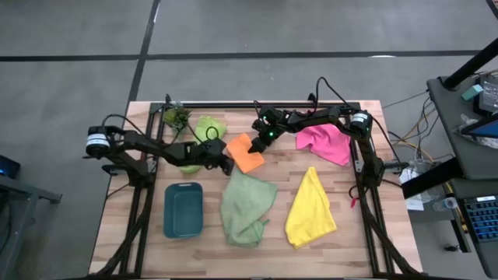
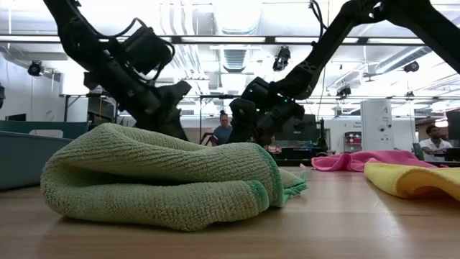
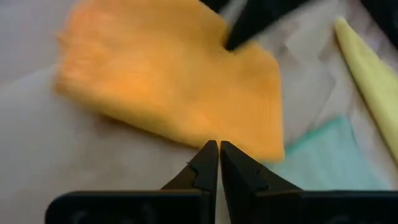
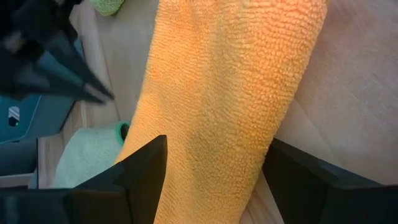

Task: Fold microfiber towels
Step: Put the orange microfiber cloth into the blue bin

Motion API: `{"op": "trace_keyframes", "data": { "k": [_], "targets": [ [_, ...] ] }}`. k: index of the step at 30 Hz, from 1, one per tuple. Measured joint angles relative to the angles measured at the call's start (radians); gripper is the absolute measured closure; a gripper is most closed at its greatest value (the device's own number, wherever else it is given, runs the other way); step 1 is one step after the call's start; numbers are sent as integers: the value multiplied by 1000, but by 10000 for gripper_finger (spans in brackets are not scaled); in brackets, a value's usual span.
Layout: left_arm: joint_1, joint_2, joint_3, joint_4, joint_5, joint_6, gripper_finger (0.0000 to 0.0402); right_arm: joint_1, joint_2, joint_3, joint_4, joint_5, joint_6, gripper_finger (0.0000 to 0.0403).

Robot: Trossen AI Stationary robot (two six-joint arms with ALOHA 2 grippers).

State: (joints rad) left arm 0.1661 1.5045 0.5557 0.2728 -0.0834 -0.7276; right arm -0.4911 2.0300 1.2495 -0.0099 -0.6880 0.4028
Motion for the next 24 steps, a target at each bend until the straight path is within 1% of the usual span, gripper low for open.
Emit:
{"op": "trace_keyframes", "data": {
  "k": [2, 5, 9, 14, 17, 20, 24],
  "targets": [
    [-2, 23, 1, 66, -2, 29, 390, 0, 0, 0, 5, 0, 2, 161],
    [5, 87, 8, 150, -54, 35, 383, 0, 0, 0, 9, 0, 2, 161],
    [11, 179, 17, 183, -60, 36, 382, 0, 0, 0, 11, 0, 2, 161],
    [12, 246, 36, 220, -65, 37, 382, 0, 0, 0, 17, 0, 5, 161],
    [13, 287, 38, 288, -66, 37, 382, 2, 0, 0, 21, 0, 6, 161],
    [12, 316, 38, 336, -66, 36, 382, 8, 0, 0, 23, 3, 6, 161],
    [13, 328, 39, 339, -67, 36, 382, 8, 0, 0, 20, -9, -3, 161]
  ]
}}
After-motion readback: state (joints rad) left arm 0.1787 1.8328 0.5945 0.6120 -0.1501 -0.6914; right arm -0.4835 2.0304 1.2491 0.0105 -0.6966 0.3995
